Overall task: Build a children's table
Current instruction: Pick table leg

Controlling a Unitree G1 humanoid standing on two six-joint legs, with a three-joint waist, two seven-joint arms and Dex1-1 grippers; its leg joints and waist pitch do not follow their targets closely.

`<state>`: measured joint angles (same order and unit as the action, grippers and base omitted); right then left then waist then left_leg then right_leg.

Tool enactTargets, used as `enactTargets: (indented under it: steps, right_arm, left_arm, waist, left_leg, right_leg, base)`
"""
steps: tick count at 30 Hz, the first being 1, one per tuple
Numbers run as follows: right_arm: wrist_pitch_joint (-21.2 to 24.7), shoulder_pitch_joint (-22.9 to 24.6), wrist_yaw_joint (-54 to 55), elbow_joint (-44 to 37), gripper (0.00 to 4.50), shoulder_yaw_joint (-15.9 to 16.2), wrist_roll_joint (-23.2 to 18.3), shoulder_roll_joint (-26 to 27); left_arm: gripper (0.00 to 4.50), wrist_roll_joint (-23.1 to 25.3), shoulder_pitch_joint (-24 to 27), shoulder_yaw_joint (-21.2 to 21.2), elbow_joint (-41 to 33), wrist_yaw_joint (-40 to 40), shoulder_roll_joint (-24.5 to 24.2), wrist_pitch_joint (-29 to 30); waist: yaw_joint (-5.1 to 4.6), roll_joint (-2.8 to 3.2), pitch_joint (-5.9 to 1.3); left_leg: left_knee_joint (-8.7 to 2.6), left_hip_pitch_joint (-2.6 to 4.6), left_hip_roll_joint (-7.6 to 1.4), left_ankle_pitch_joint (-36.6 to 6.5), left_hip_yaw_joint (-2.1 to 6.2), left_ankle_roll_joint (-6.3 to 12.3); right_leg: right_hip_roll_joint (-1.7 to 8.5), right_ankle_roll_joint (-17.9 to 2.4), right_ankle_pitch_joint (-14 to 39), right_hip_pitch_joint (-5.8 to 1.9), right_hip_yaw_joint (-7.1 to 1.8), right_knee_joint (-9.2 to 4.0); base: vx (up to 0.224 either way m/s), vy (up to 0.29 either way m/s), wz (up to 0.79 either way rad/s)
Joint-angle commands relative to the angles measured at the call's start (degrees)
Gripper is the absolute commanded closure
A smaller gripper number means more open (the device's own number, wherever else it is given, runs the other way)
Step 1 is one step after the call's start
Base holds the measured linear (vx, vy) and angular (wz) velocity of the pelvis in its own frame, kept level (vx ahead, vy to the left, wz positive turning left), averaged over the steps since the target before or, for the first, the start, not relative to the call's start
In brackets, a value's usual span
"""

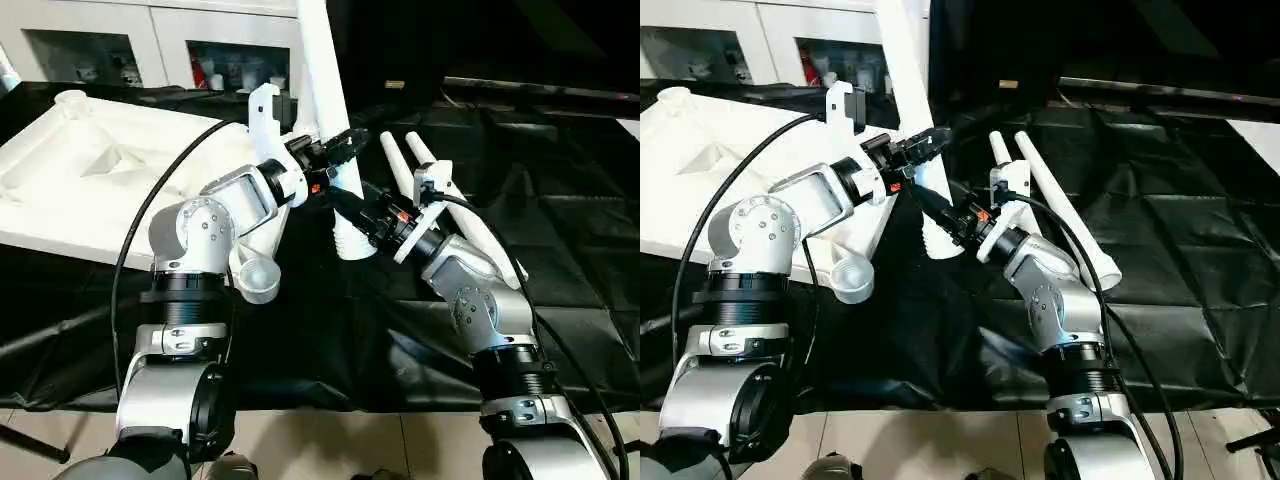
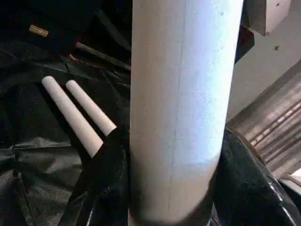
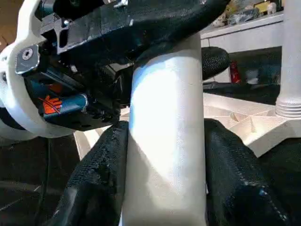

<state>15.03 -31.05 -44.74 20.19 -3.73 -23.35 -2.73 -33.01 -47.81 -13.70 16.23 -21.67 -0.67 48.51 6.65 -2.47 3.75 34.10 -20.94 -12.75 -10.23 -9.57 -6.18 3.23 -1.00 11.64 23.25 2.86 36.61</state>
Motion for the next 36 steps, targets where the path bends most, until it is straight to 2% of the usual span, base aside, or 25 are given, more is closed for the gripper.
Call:
enactTargets:
  steps: [1, 2, 3, 4, 5, 6, 9, 14, 15, 16, 18, 19, 20, 21, 26, 27, 28, 29, 32, 33, 34, 36]
  right_arm:
    - [0.61, -0.21, 0.49, 0.70, 2.59, 1.16, 1.10, -0.49]
    - [0.77, -0.24, 0.46, 0.68, 2.59, 1.37, 1.22, -0.63]
    - [1.88, -0.38, 0.45, 0.69, 2.03, 1.19, 0.63, -0.65]
    - [3.87, -0.38, -0.59, 0.18, 2.03, 0.88, -0.96, -0.72]
    - [3.87, -0.38, -0.59, 0.18, 1.89, 0.88, -0.96, -0.72]
    - [7.92, -0.28, -3.54, -1.82, 1.89, 1.06, -3.64, -1.88]
    - [10.24, -0.61, -5.01, -2.38, 1.48, 1.33, -4.46, -3.12]
    - [18.43, -0.72, -13.64, -4.77, 1.37, 3.75, -7.78, -9.09]
    - [20.31, -0.90, -15.44, -5.52, 1.37, 3.99, -9.10, -10.20]
    - [21.07, -0.95, -15.88, -5.80, 1.37, 4.04, -9.49, -10.54]
    - [22.87, -1.10, -17.23, -6.58, 1.37, 4.35, -10.29, -11.54]
    - [23.39, -1.17, -17.83, -6.90, 1.37, 4.62, -10.39, -12.00]
    - [23.83, -1.46, -18.24, -6.80, 1.37, 4.94, -10.40, -12.25]
    - [24.28, -1.86, -18.35, -6.26, 1.67, 5.11, -10.54, -12.14]
    - [25.83, -2.03, -18.41, -6.51, 1.91, 5.70, -11.08, -11.95]
    - [25.80, -1.96, -18.19, -6.75, 2.12, 5.87, -11.13, -11.74]
    - [24.98, -1.98, -17.12, -6.66, 2.16, 6.02, -10.39, -11.20]
    - [24.62, -2.02, -16.59, -6.53, 2.16, 6.03, -10.02, -11.01]
    - [23.36, -2.50, -14.44, -5.25, 2.30, 5.53, -8.95, -10.20]
    - [21.90, -3.08, -12.01, -4.00, 2.36, 4.98, -7.75, -9.47]
    - [20.89, -3.53, -10.18, -3.14, 2.36, 4.52, -6.97, -8.93]
    - [18.81, -4.62, -5.56, -1.43, 2.39, 3.45, -5.61, -7.74]
  left_arm:
    - [2.55, -1.54, -0.70, 0.36, -2.23, 0.12, 1.15, 0.17]
    - [2.55, -2.07, -0.71, 0.19, -2.37, -0.20, 1.18, 0.44]
    - [2.55, -2.72, -0.74, 0.00, -2.54, -0.82, 1.13, 0.64]
    - [2.55, -2.96, -0.80, 0.25, -2.60, -1.84, 0.73, 0.72]
    - [2.55, -2.96, -0.80, 0.25, -2.60, -1.84, 0.73, 0.72]
    - [2.55, -3.12, -0.44, 2.89, -3.31, -7.79, -1.76, 0.76]
    - [2.56, -3.47, -0.11, 4.56, -3.97, -11.99, -3.47, 0.89]
    - [2.57, -4.82, -0.72, 8.70, -4.71, -22.90, -8.67, 3.26]
    - [2.57, -5.35, -0.94, 9.65, -5.27, -25.14, -9.64, 3.77]
    - [2.57, -5.61, -0.98, 9.86, -5.43, -25.86, -9.90, 3.92]
    - [2.57, -6.44, -1.04, 10.43, -6.04, -28.10, -10.59, 4.33]
    - [2.57, -6.82, -1.03, 10.68, -6.41, -29.15, -10.88, 4.55]
    - [2.57, -7.61, -0.93, 10.71, -6.81, -30.53, -11.02, 4.70]
    - [2.57, -8.17, -0.83, 10.65, -6.96, -31.12, -11.00, 4.82]
    - [2.57, -8.12, -0.62, 10.93, -6.76, -31.66, -11.24, 4.67]
    - [2.57, -8.10, -0.50, 10.92, -6.87, -31.70, -11.32, 4.67]
    - [2.57, -8.19, -0.28, 10.84, -7.04, -31.67, -11.50, 4.68]
    - [2.57, -8.22, -0.20, 10.84, -7.09, -31.78, -11.60, 4.66]
    - [2.57, -7.92, -0.03, 10.27, -7.07, -30.89, -11.32, 4.08]
    - [2.01, -6.39, 0.13, 10.25, -7.09, -29.11, -10.91, 2.42]
    - [1.87, -5.46, 0.03, 9.87, -6.76, -27.00, -10.35, 1.77]
    - [1.87, -3.58, -0.22, 8.94, -6.48, -22.20, -9.04, 0.76]
  waist:
    - [0.14, 0.08, -4.42]
    - [0.18, 0.12, -4.45]
    - [0.14, -0.03, -4.43]
    - [0.14, -0.08, -4.44]
    - [0.16, 0.02, -4.43]
    - [0.25, 0.03, -4.33]
    - [0.21, 0.08, -4.45]
    - [0.40, -0.04, -4.37]
    - [0.34, -0.36, -4.39]
    - [0.44, -0.17, -4.44]
    - [0.45, -0.22, -4.37]
    - [0.41, -0.59, -4.41]
    - [0.46, -0.49, -4.39]
    - [0.41, -0.41, -4.40]
    - [0.32, -0.48, -4.42]
    - [0.38, -1.11, -4.39]
    - [0.39, -0.78, -4.42]
    - [0.39, -0.72, -4.43]
    - [0.22, -0.86, -4.46]
    - [0.28, -0.90, -4.47]
    - [0.12, -0.94, -4.44]
    - [0.28, -0.82, -4.50]
  left_leg:
    - [-3.49, 0.20, 0.09, -4.40, -0.34, 2.00]
    - [-3.47, 0.22, 0.08, -4.23, -0.34, 2.04]
    - [-3.47, 0.18, 0.09, -4.04, -0.36, 2.09]
    - [-3.46, 0.20, 0.12, -3.97, -0.38, 2.17]
    - [-3.49, 0.20, 0.09, -4.03, -0.33, 2.33]
    - [-3.55, 0.27, 0.22, -4.21, -0.34, 2.64]
    - [-3.52, 0.29, 0.01, -3.41, -0.35, 2.45]
    - [-3.55, 0.31, 0.08, -3.41, -0.46, 2.29]
    - [-3.50, 0.22, 0.04, -3.34, -0.52, 2.23]
    - [-3.50, 0.21, -0.03, -3.26, -0.48, 2.07]
    - [-3.50, 0.24, 0.01, -3.53, -0.52, 1.82]
    - [-3.45, 0.22, 0.00, -3.36, -0.60, 1.86]
    - [-3.46, 0.22, -0.03, -3.26, -0.57, 1.71]
    - [-3.46, 0.22, -0.02, -3.30, -0.56, 1.60]
    - [-3.45, 0.18, -0.04, -3.23, -0.54, 1.19]
    - [-3.47, 0.09, 0.01, -2.87, -0.58, 1.28]
    - [-3.46, 0.14, -0.09, -2.87, -0.55, 1.09]
    - [-3.48, 0.24, -0.15, -2.97, -0.54, 0.92]
    - [-3.52, 0.36, -0.15, -3.17, -0.53, 0.26]
    - [-3.52, 0.34, -0.16, -3.05, -0.52, 0.21]
    - [-3.54, 0.29, -0.17, -3.04, -0.50, -0.10]
    - [-3.43, 0.42, -0.13, -2.91, -0.55, -0.35]
  right_leg:
    - [3.67, -11.96, 0.15, -3.87, -2.22, -3.96]
    - [3.69, -12.02, -0.12, -3.88, -2.22, -3.93]
    - [3.68, -12.07, -0.52, -3.91, -2.21, -3.92]
    - [3.68, -12.15, -0.64, -3.93, -2.22, -3.89]
    - [3.70, -12.23, -0.60, -3.94, -2.21, -3.86]
    - [3.64, -12.04, 0.27, -3.98, -2.19, -4.05]
    - [3.73, -12.38, -1.11, -3.89, -2.19, -3.81]
    - [3.66, -12.35, -0.90, -3.99, -2.21, -3.79]
    - [3.76, -12.36, -0.74, -4.03, -2.21, -3.81]
    - [3.92, -12.57, -0.57, -4.05, -2.22, -3.68]
    - [3.88, -12.55, 0.16, -4.00, -2.20, -3.78]
    - [3.86, -12.53, 0.02, -4.05, -2.23, -3.76]
    - [3.90, -12.47, 0.31, -3.98, -2.21, -3.73]
    - [3.92, -12.42, 0.66, -3.94, -2.21, -3.73]
    - [3.93, -12.11, 1.07, -3.94, -2.21, -3.75]
    - [3.94, -11.88, 1.38, -4.02, -2.18, -3.66]
    - [4.02, -11.65, 1.71, -3.88, -2.18, -3.71]
    - [4.01, -11.63, 1.72, -3.78, -2.15, -3.72]
    - [3.93, -12.08, 0.58, -3.74, -2.11, -3.60]
    - [3.99, -12.12, 0.14, -3.79, -2.12, -3.57]
    - [3.98, -12.22, -0.18, -3.75, -2.12, -3.57]
    - [3.97, -12.30, -0.46, -3.77, -2.16, -3.50]
  base:
    - [0.000, 0.000, 0.00]
    - [0.000, 0.000, 0.00]
    - [0.000, 0.000, 0.00]
    - [0.000, 0.000, 0.00]
    - [0.000, 0.000, 0.00]
    - [0.000, 0.000, 0.00]
    - [0.000, 0.000, 0.00]
    - [0.000, 0.000, 0.00]
    - [0.000, 0.000, 0.00]
    - [0.000, 0.000, 0.00]
    - [0.000, 0.000, 0.00]
    - [0.000, 0.000, 0.00]
    - [0.000, 0.000, 0.00]
    - [0.000, 0.000, 0.00]
    - [0.000, 0.000, 0.00]
    - [0.000, 0.000, 0.00]
    - [0.000, 0.000, 0.00]
    - [0.000, 0.000, 0.00]
    - [0.000, 0.000, 0.00]
    - [0.000, 0.000, 0.00]
    - [0.000, 0.000, 0.00]
    - [0.000, 0.000, 0.00]
